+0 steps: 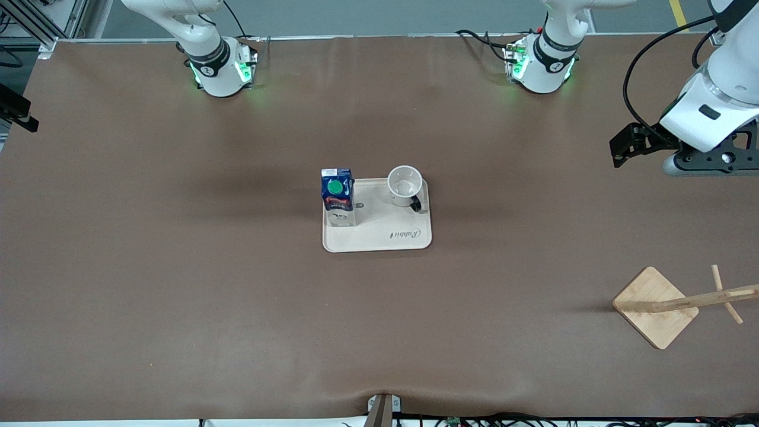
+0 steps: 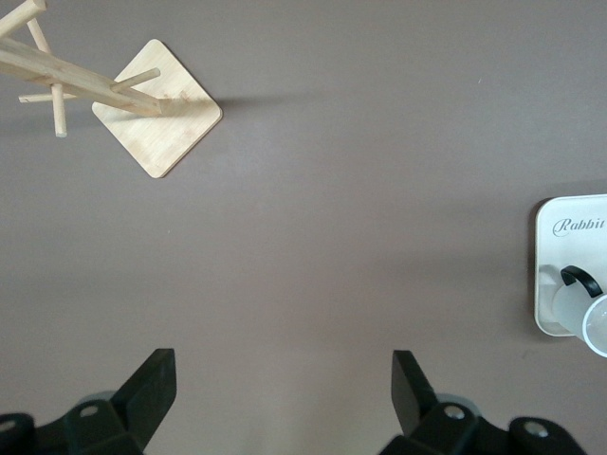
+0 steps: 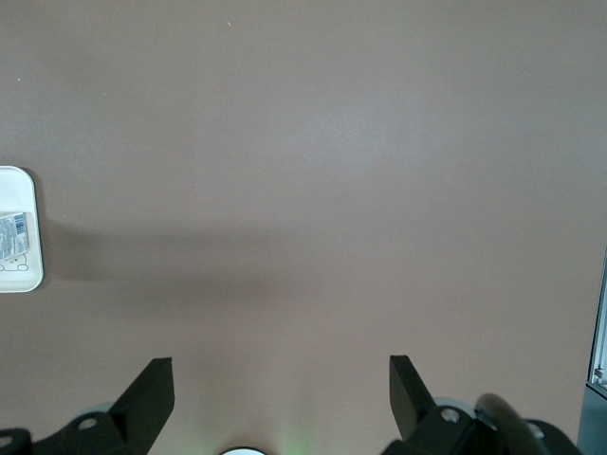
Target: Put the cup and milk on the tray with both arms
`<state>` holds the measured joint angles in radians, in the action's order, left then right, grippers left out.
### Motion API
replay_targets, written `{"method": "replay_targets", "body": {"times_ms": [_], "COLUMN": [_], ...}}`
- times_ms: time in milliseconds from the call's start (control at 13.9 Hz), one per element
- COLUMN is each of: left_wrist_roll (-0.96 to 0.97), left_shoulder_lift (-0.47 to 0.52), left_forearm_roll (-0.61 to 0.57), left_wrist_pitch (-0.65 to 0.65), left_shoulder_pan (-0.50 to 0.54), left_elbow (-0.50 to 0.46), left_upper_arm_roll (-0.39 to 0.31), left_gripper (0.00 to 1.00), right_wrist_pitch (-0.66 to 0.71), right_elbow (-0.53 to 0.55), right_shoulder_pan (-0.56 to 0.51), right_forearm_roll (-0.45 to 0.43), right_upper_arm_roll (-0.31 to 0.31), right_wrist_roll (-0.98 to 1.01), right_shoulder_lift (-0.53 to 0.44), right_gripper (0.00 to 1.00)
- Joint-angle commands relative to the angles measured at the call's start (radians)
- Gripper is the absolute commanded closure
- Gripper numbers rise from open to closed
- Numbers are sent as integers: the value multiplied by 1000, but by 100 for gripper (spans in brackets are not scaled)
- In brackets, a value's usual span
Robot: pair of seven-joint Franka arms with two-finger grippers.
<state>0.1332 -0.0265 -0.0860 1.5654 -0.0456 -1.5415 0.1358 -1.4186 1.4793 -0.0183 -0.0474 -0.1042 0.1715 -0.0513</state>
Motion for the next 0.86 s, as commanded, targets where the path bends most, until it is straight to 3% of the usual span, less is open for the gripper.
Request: {"method": "replay_targets", "body": {"times_ms": [0, 360, 793], "left_wrist_roll": [6, 6, 5], "left_shoulder_lift": [0, -1, -1], "left_forearm_roll": [15, 14, 14], "left_wrist_pitch": [-5, -4, -4], "left_shoulder_pan": [0, -2, 0], "left_elbow": [9, 9, 9], "left_upper_arm_roll": [-1, -1, -1], "left_gripper": [0, 0, 0], "right_wrist_pitch": [-13, -60, -57], "right_elbow": [19, 81, 79], "right_shoulder_pan": [0, 3, 6], "right_forearm_roll": [1, 1, 1], "right_upper_arm_roll": [-2, 0, 1], "right_wrist_roll": [13, 11, 13], "right_shoulder_lift": [-10, -33, -30], "right_gripper": [0, 0, 0]}}
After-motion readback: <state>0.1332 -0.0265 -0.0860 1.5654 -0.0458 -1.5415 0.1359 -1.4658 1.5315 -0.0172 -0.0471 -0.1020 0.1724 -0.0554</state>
